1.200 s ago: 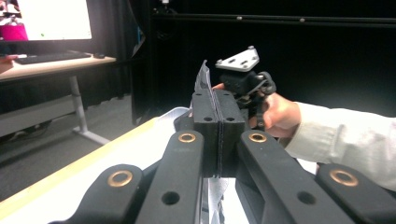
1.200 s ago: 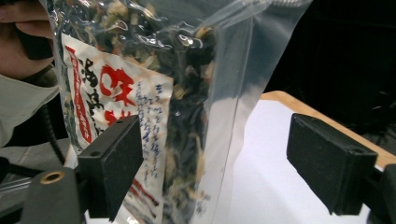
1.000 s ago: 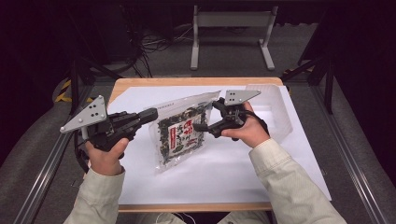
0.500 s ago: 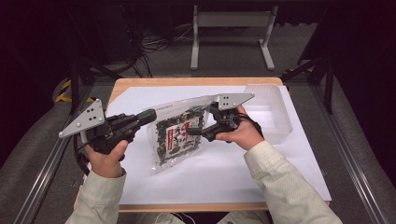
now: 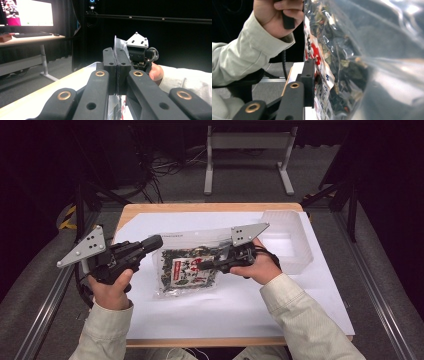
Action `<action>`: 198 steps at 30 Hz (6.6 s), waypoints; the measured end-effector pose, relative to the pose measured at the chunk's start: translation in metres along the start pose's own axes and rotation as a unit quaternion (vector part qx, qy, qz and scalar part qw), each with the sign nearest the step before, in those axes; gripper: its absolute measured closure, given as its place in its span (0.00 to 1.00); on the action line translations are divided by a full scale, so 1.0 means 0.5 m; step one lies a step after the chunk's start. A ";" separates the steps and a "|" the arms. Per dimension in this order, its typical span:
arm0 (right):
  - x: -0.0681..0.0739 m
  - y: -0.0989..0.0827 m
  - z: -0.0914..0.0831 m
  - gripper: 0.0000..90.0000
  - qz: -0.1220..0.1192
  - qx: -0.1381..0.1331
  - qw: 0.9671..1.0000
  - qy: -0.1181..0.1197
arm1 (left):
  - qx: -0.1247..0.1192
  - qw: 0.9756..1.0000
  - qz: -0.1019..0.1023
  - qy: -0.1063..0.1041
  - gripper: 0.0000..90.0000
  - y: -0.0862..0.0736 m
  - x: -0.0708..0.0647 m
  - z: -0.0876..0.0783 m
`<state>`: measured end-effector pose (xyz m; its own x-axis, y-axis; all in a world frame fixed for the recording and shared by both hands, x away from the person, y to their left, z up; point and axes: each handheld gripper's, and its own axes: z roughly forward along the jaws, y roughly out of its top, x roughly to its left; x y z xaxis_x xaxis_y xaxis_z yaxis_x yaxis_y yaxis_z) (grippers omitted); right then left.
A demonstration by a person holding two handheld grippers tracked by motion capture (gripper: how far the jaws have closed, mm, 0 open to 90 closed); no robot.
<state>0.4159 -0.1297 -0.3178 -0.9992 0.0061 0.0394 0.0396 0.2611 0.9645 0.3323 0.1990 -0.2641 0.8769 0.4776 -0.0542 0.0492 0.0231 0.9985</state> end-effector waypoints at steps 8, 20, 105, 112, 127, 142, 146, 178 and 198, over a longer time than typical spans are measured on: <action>0.007 0.001 -0.006 0.84 -0.006 0.015 1.000 0.009 | 0.010 1.000 -0.001 0.003 1.00 -0.002 0.001 0.004; 0.013 0.005 -0.020 0.84 -0.001 0.022 1.000 0.000 | 0.040 0.999 0.005 0.023 0.61 0.007 -0.005 0.013; -0.106 0.062 -0.432 0.84 0.073 0.041 0.924 -0.372 | 0.203 0.969 -0.071 0.124 0.16 -0.279 0.178 0.024; -0.107 0.051 -0.447 0.84 0.069 0.047 0.914 -0.396 | 0.197 0.969 -0.064 0.131 0.16 -0.273 0.175 0.021; -0.112 0.023 -0.458 0.84 0.065 0.073 0.897 -0.432 | 0.196 0.969 -0.066 0.135 0.17 -0.271 0.174 0.019; -0.108 -0.015 -0.447 0.84 0.068 0.078 0.898 -0.427 | 0.200 0.968 -0.067 0.134 0.17 -0.274 0.177 0.018; -0.111 -0.033 -0.448 0.84 0.080 0.074 0.898 -0.425 | 0.200 0.968 -0.070 0.135 0.17 -0.274 0.176 0.017; -0.128 -0.136 -0.440 0.84 0.154 0.098 0.892 -0.413 | 0.210 0.965 -0.073 0.137 0.17 -0.282 0.179 0.016; -0.123 -0.167 -0.459 0.82 0.173 0.059 0.882 -0.434 | 0.212 0.964 -0.076 0.138 0.17 -0.285 0.177 0.016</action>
<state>0.4750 -0.3735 -0.3406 -0.5573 0.8280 0.0619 0.3928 0.1972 0.8982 0.4067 0.2310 -0.4110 0.6857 0.7146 -0.1386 0.4094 -0.2211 0.8852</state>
